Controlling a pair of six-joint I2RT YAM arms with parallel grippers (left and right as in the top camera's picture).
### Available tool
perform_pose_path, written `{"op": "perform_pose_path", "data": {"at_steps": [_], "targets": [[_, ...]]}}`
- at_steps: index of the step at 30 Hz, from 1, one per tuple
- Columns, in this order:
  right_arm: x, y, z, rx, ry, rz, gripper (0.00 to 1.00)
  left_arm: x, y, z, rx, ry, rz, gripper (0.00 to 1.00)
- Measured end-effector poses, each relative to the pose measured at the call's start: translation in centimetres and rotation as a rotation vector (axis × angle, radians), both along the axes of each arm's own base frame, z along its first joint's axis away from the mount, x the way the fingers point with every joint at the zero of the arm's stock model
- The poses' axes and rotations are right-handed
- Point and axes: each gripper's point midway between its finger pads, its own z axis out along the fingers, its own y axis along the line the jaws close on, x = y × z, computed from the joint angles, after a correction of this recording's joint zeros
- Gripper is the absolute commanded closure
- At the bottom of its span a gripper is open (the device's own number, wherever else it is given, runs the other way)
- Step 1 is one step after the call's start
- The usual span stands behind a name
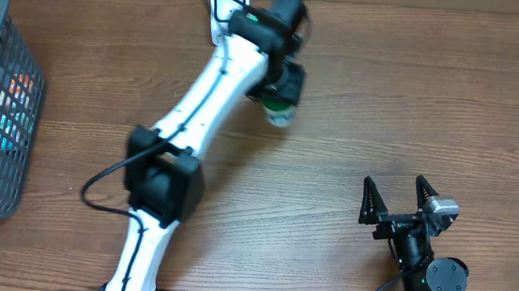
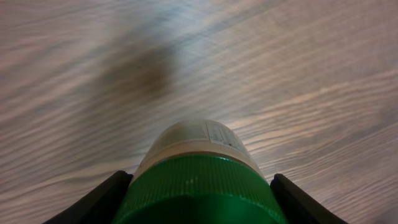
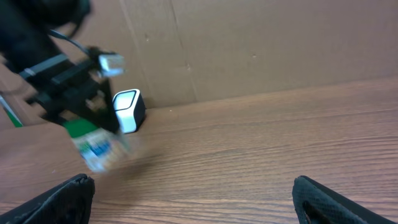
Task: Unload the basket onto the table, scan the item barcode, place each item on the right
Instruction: 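Carry the jar forward and set it on the table, open left gripper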
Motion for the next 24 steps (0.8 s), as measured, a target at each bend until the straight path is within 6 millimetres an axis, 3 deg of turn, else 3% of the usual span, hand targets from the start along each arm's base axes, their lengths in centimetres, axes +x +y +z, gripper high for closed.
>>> {"op": "perform_pose_path", "data": {"at_steps": [3,7,11,20,24], "targets": [[0.0,0.0,0.0,0.000,0.000,0.000,0.00,-1.1,-2.7,-2.2,0.010,0.024,-0.040,0.69],[0.0,0.0,0.0,0.001,0.001,0.000,0.00,-2.5,-4.6,-4.6,0.033,0.063,-0.077,0.69],[0.0,0.0,0.0,0.000,0.001,0.000,0.00,-2.8,-4.7,-5.7,0.046,0.086,-0.066,0.68],[0.0,0.0,0.0,0.001,0.000,0.000,0.00,-2.2,-3.9,-6.1,0.090,0.064,-0.050,0.67],[0.0,0.0,0.0,0.000,0.000,0.000,0.00,-2.2,-3.8,-6.5,0.099,0.068,-0.046,0.51]]}}
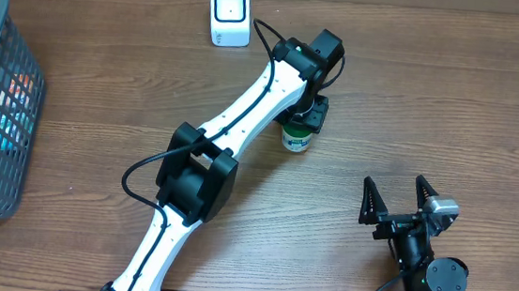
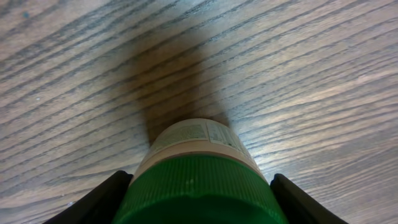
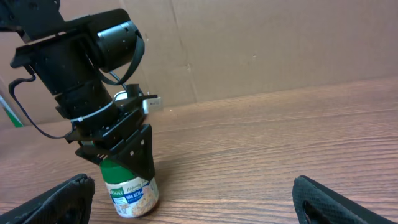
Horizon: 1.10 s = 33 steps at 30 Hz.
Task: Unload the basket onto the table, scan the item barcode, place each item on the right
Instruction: 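Carry the jar forward and set it on the table, open left gripper, then move the left gripper back into the basket toward a small green box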
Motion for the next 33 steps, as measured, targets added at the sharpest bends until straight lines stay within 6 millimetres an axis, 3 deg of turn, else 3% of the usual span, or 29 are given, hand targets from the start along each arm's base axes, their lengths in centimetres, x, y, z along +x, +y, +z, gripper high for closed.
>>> {"op": "perform_pose_path", "data": {"at_steps": [1,4,17,25,29,33], "targets": [[0.0,0.0,0.0,0.000,0.000,0.000,0.00,0.0,0.0,-0.1,0.002,0.002,0.000,0.43],[0.0,0.0,0.0,0.000,0.000,0.000,0.00,-0.1,0.1,-0.4,0.008,0.008,0.009,0.33],[0.0,0.0,0.0,0.000,0.000,0.000,0.00,-0.1,0.1,-0.4,0.008,0.010,0.018,0.08],[0.0,0.0,0.0,0.000,0.000,0.000,0.00,-0.1,0.6,-0.2,0.014,0.019,0.025,0.06],[0.0,0.0,0.0,0.000,0.000,0.000,0.00,1.1,1.6,2.6,-0.001,-0.004,0.056,0.06],[0.0,0.0,0.0,0.000,0.000,0.000,0.00,4.1,5.0,9.1,-0.059,-0.105,0.142,0.05]]}}
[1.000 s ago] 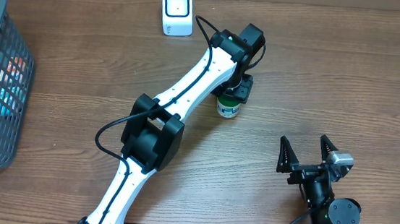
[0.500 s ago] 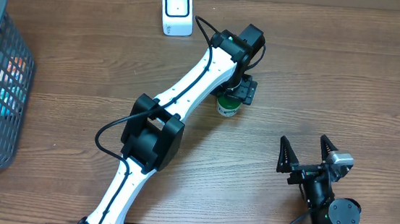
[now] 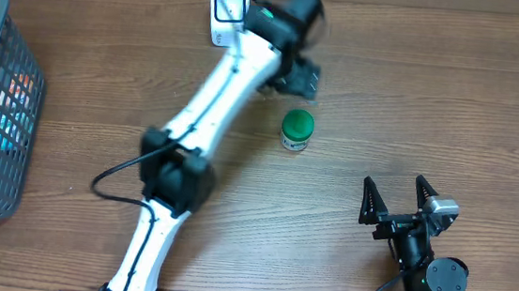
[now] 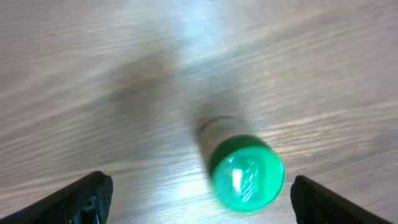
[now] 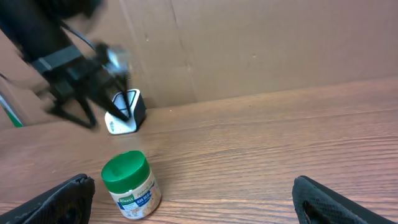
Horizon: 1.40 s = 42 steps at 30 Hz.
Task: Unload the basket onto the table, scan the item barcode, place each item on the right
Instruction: 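Move the left gripper back into the basket toward a small green box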
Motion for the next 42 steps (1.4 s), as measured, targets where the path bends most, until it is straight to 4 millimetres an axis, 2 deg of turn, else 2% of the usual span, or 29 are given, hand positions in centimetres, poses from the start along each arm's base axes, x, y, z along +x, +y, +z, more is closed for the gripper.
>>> {"op": "perform_pose_path", "data": {"at_steps": [4,7,9,13,16,19,21,24,26,29,32,40,42], "targets": [[0.0,0.0,0.0,0.000,0.000,0.000,0.00,1.8,6.5,7.5,-0.047,-0.122,0.130,0.07],[0.0,0.0,0.0,0.000,0.000,0.000,0.00,1.8,13.9,13.6,-0.063,-0.233,0.276,0.08],[0.0,0.0,0.0,0.000,0.000,0.000,0.00,1.1,18.5,16.3,-0.061,-0.287,0.369,0.09],[0.0,0.0,0.0,-0.001,0.000,0.000,0.00,-1.2,28.0,20.4,-0.037,-0.376,0.581,0.10],[0.0,0.0,0.0,0.000,0.000,0.000,0.00,-3.1,34.3,21.8,-0.017,-0.409,0.741,0.10],[0.0,0.0,0.0,0.000,0.000,0.000,0.00,-5.5,41.1,21.8,0.009,-0.405,0.933,0.09],[0.0,0.0,0.0,0.000,0.000,0.000,0.00,-7.4,44.9,21.6,0.021,-0.397,1.053,0.07],[0.0,0.0,0.0,0.000,0.000,0.000,0.00,-10.8,50.1,21.6,0.042,-0.397,1.225,0.06],[0.0,0.0,0.0,0.000,0.000,0.001,0.00,-12.7,52.6,21.3,0.052,-0.389,1.318,0.06],[0.0,0.0,0.0,0.000,0.000,0.000,0.00,-14.8,55.2,20.1,0.061,-0.351,1.406,0.06],[0.0,0.0,0.0,0.000,0.000,0.000,0.00,-15.7,56.9,17.6,0.060,-0.268,1.454,0.07],[0.0,0.0,0.0,0.000,0.000,0.000,0.00,-15.2,59.4,8.0,0.067,0.019,1.478,0.09],[0.0,0.0,0.0,0.000,0.000,0.000,0.00,-15.0,59.6,6.4,0.066,0.061,1.474,0.09]]}}
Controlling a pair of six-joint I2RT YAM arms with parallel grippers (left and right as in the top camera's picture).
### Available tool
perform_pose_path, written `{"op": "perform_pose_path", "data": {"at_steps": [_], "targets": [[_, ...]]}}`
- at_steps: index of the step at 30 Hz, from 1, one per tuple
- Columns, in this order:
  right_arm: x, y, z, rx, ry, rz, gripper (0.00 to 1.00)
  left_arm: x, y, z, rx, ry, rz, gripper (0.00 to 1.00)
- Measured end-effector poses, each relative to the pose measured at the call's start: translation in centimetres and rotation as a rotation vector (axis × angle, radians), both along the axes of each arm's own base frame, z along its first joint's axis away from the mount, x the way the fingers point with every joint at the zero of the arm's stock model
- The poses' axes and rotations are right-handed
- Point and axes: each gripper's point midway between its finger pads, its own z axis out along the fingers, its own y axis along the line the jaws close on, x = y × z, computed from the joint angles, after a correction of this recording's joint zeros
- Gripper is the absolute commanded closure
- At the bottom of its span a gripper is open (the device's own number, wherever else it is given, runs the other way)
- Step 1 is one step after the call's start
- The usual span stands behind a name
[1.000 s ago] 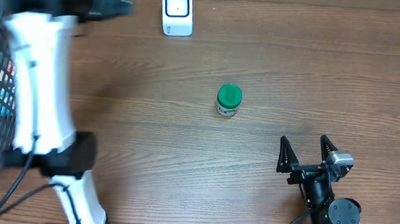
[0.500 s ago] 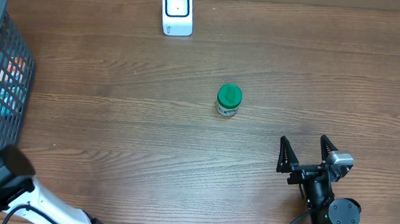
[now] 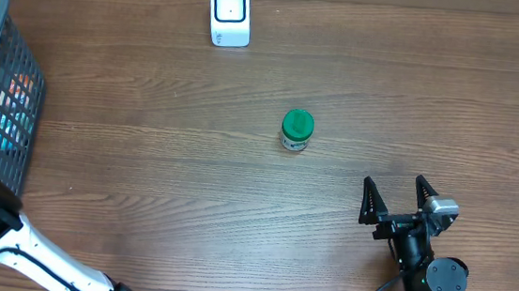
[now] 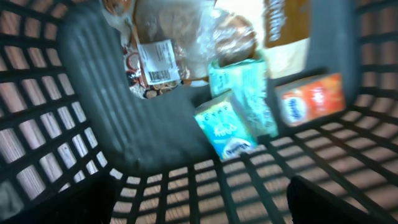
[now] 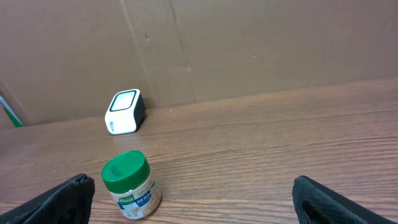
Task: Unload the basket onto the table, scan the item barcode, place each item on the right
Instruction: 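Move the left gripper back into the basket toward a small green box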
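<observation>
A green-lidded seasoning jar (image 3: pixel 297 130) stands upright mid-table, free of both grippers; the right wrist view shows the jar (image 5: pixel 129 185) with its label. The white barcode scanner (image 3: pixel 231 13) sits at the far edge, also seen as the scanner (image 5: pixel 124 112) by the cardboard wall. My left gripper (image 4: pixel 199 208) is open, looking down into the grey basket (image 4: pixel 93 106) with nothing between its fingers. In the overhead view only part of the left arm shows at the lower left. My right gripper (image 3: pixel 398 200) rests open near the front right.
The mesh basket (image 3: pixel 3 66) at the left edge holds a teal carton (image 4: pixel 233 121), an orange box (image 4: pixel 311 99) and a bag with a barcode label (image 4: pixel 155 62). A cardboard wall (image 5: pixel 249 43) backs the table.
My left arm has gone from near the scanner to over the basket at the left, still open. The jar stands where it was. The right arm has not moved.
My left gripper held the jar in the air near the scanner. Then it had the jar standing on the table's middle. Then it was open and apart from the jar, up by the scanner. Now it hangs open over the basket.
</observation>
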Motion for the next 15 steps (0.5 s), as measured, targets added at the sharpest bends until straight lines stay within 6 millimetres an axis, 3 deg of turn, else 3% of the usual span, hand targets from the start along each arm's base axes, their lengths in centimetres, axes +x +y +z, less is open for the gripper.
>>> {"op": "perform_pose_path", "data": {"at_steps": [7,15], "targets": [[0.0,0.0,0.0,0.000,0.000,0.000,0.00,0.7,0.5,-4.9,-0.058,0.057,-0.013,0.10],[0.0,0.0,0.0,0.000,0.000,0.000,0.00,0.7,-0.4,-10.4,-0.123,0.115,-0.026,0.10]]}}
